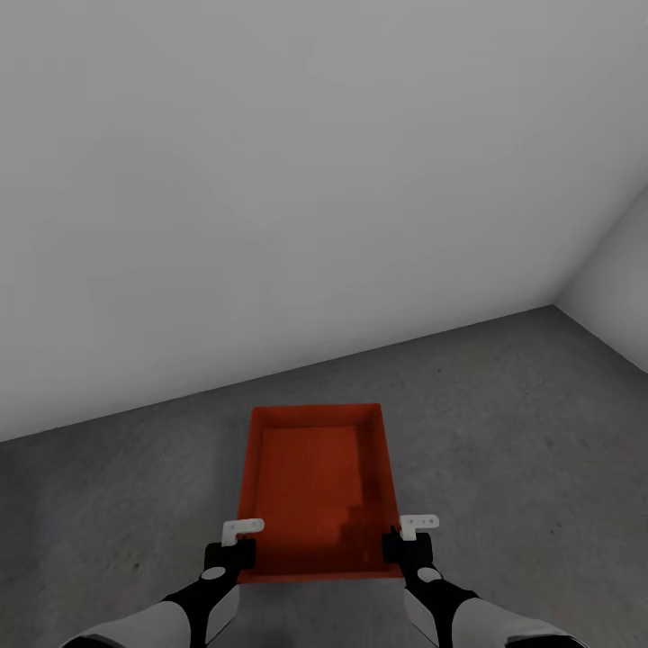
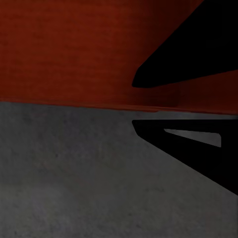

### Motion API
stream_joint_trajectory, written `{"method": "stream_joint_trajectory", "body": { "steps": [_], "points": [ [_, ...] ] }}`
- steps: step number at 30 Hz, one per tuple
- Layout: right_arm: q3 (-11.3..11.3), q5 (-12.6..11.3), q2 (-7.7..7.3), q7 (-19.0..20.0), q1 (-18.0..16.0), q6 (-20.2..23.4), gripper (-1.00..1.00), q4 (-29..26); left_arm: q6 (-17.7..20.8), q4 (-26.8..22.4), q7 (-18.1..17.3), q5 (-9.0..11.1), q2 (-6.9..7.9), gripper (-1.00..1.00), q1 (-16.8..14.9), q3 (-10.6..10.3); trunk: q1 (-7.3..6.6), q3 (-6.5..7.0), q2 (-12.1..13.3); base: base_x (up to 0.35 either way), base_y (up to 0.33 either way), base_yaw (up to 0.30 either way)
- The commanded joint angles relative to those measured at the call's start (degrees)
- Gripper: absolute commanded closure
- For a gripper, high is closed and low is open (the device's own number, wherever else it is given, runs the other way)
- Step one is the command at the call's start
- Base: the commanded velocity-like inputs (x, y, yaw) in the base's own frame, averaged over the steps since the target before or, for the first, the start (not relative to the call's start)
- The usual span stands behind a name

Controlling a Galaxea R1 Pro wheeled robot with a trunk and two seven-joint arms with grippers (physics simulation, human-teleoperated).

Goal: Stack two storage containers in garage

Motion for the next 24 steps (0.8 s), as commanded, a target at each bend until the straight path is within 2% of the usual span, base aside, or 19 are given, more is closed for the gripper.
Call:
{"method": "stream_joint_trajectory", "body": {
  "steps": [1, 17, 24],
  "points": [
    [-3.3, -2.1, 1.47, -0.5, 0.0, -0.4, 1.0, 0.2, -3.8, 0.0, 1.1, 0.3, -0.01, 1.0, 0.0, -1.1, 0.0, -0.04, 0.0, 0.0, 0.0, 0.0],
    [-3.2, -2.1, 1.51, -0.5, 0.0, -0.5, 1.0, 0.2, -3.8, 0.0, 1.1, 0.4, -0.01, 1.0, 0.0, -1.1, 0.0, -0.04, 0.0, 0.0, 0.002, 0.0],
    [-3.2, -2.1, 1.5, -0.5, 0.0, -0.5, 1.0, 0.2, -3.7, 0.0, 1.1, 0.5, -0.01, 1.0, 0.0, -1.1, 0.0, -0.04, 0.0, 0.0, 0.115, 0.0]
  ]
}}
